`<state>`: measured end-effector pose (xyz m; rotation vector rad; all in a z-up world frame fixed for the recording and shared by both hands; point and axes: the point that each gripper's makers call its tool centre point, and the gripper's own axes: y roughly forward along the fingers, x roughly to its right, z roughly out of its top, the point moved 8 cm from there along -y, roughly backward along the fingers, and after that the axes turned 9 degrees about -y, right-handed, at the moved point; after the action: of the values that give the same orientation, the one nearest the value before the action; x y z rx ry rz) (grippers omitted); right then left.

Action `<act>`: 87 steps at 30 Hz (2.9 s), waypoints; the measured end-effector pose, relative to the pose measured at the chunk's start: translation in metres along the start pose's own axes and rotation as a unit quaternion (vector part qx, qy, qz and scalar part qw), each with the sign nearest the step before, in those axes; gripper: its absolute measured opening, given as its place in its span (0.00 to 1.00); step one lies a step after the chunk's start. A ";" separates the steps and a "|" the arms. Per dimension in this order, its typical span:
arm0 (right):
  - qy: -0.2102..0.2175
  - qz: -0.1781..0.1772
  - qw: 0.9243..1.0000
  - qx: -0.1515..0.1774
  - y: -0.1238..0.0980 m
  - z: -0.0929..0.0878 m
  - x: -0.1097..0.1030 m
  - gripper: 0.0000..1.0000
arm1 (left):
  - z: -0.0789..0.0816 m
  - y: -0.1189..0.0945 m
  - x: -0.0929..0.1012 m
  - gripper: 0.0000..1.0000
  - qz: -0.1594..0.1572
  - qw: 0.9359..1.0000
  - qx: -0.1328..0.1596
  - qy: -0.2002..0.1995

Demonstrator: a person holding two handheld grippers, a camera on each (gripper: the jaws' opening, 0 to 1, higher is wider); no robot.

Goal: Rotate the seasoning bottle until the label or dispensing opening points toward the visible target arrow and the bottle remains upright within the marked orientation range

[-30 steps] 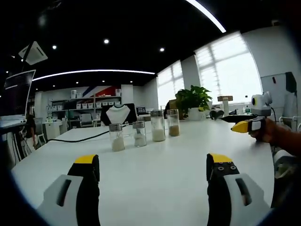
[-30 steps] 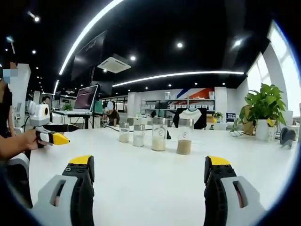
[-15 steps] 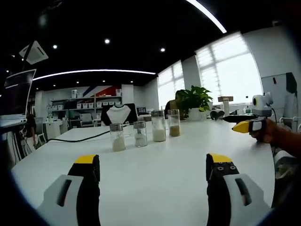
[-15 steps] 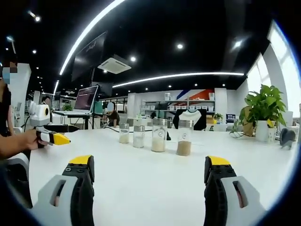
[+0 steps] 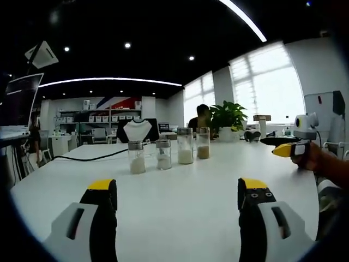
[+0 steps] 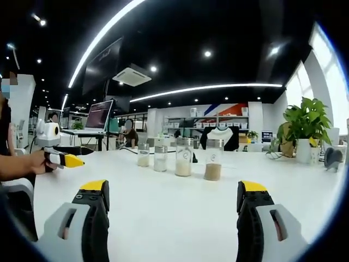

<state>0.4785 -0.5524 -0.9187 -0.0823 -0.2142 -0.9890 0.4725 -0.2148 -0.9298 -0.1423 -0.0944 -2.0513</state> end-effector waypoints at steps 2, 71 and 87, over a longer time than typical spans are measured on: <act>0.002 0.002 1.000 0.001 0.000 0.000 0.000 0.99 | 0.000 0.000 -0.001 0.97 -0.001 1.000 -0.002 -0.005; 0.004 -0.002 1.000 0.006 -0.001 0.001 0.001 0.99 | 0.006 0.115 -0.069 0.97 0.048 0.999 -0.017 0.016; 0.000 -0.003 1.000 0.002 -0.001 0.000 0.000 0.98 | 0.008 0.141 -0.082 0.92 0.054 0.999 -0.006 0.007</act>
<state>0.4778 -0.5532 -0.9183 -0.0772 -0.2159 -0.9944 0.6354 -0.2078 -0.9327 -0.1364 -0.0641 -1.9455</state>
